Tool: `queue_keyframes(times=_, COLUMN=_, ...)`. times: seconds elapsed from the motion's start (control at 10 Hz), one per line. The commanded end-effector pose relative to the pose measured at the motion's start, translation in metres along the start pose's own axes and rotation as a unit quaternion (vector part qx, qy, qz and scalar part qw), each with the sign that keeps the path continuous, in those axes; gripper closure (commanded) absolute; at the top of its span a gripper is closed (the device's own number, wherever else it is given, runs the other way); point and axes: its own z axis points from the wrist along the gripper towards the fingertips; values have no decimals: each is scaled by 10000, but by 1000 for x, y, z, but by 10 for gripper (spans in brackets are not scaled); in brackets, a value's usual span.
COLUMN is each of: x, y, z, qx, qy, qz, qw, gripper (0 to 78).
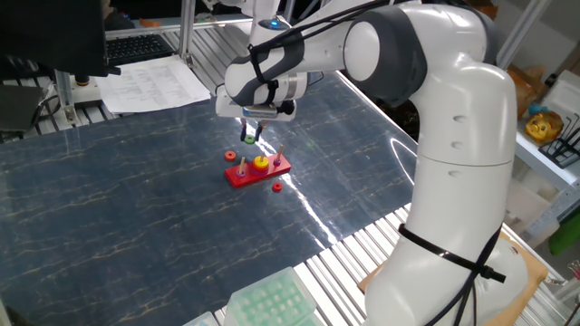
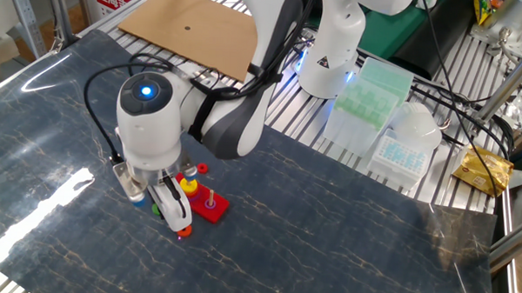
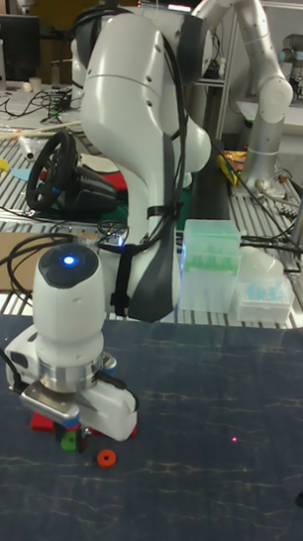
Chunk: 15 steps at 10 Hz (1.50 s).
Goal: Take out one Hanoi block and throw it aside
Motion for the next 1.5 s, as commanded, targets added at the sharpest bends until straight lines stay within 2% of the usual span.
queue_keyframes(times=0.1, x=0, y=0, z=1, qx=14, qy=32, qz=-86, qw=10000, gripper=763)
queue_keyframes(times=0.2, x=0, y=0, z=1, qx=19, qy=30, qz=-91, qw=10000, gripper=2)
queue_keyframes(times=1.3, x=0, y=0, z=1, qx=19, qy=30, qz=-91, qw=10000, gripper=2)
queue_keyframes(times=1.4, x=16, y=8, z=-28, qx=20, qy=37, qz=-126, qw=9999, gripper=2)
queue_keyframes(times=1.5, x=20, y=5, z=-40, qx=17, qy=77, qz=-303, qw=9995, gripper=2)
